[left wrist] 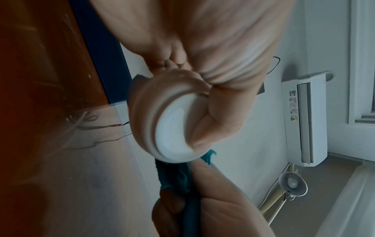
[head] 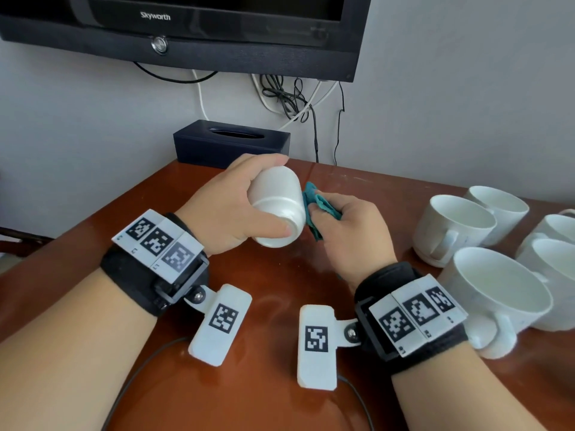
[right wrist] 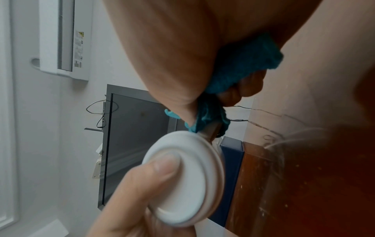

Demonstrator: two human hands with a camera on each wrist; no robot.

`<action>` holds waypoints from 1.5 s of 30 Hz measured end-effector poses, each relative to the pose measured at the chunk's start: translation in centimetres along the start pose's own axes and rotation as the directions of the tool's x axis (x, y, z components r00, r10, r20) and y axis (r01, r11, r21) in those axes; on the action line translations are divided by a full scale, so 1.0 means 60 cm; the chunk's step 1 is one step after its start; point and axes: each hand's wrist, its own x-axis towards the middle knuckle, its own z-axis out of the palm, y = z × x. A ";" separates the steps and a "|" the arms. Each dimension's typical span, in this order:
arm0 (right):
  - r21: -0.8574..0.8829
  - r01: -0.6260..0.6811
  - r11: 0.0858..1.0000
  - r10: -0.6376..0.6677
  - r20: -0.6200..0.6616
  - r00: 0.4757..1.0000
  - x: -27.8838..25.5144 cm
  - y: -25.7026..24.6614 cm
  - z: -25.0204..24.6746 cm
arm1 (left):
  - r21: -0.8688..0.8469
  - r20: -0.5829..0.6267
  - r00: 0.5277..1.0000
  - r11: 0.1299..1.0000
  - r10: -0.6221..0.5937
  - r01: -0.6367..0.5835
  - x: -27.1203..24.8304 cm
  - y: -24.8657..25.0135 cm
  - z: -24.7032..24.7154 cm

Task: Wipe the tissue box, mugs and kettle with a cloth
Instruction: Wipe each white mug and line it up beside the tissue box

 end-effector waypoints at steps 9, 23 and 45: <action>0.009 -0.040 0.999 0.040 0.000 0.999 0.001 0.000 0.005 | -0.001 -0.010 1.000 1.000 -0.027 0.027 0.001 0.001 0.008; 0.087 -0.055 0.995 0.063 -0.091 0.994 -0.003 -0.003 0.007 | -0.010 -0.058 0.995 0.997 -0.082 0.082 0.003 -0.001 0.020; 0.200 -0.070 0.977 0.070 0.007 0.997 -0.009 0.011 0.017 | -0.068 -0.332 0.937 0.993 -0.110 0.093 0.009 -0.023 -0.004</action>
